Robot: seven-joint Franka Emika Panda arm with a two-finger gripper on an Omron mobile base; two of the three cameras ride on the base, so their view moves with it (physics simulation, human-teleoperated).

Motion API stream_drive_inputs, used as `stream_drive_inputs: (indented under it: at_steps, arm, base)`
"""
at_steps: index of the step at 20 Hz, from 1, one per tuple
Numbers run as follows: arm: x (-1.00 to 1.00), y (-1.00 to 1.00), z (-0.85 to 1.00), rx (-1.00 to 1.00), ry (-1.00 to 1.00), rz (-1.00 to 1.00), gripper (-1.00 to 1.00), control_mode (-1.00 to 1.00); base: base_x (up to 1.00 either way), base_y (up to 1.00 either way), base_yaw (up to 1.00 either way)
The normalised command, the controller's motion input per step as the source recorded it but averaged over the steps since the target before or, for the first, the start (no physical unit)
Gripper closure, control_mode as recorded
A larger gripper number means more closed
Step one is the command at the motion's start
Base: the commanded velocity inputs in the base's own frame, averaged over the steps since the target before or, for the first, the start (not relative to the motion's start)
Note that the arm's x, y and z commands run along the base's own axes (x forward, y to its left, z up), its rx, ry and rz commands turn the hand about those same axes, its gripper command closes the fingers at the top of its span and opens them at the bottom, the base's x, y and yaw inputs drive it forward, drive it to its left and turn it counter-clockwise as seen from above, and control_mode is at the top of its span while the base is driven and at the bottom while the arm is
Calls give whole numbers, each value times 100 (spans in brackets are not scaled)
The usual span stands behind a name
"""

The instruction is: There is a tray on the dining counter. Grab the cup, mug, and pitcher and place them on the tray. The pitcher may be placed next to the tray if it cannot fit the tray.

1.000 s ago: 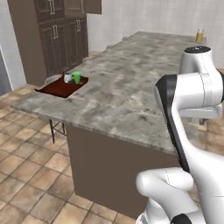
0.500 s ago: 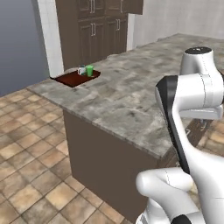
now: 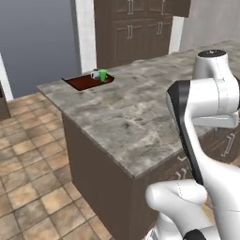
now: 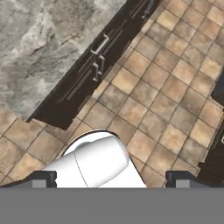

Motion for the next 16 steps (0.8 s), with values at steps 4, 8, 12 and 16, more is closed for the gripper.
stream_drive_inputs:
  at_steps: [4, 8, 12, 16]
  arm:
    - [0, 0, 0, 0, 0, 0, -100, 100]
    - [0, 0, 0, 0, 0, 0, -100, 100]
    - [0, 0, 0, 0, 0, 0, -100, 100]
    - [0, 0, 0, 0, 0, 0, -100, 100]
  base:
    - [0, -100, 45]
    - [-8, -100, 35]
    - [-42, -100, 30]
    - [-62, -100, 28]
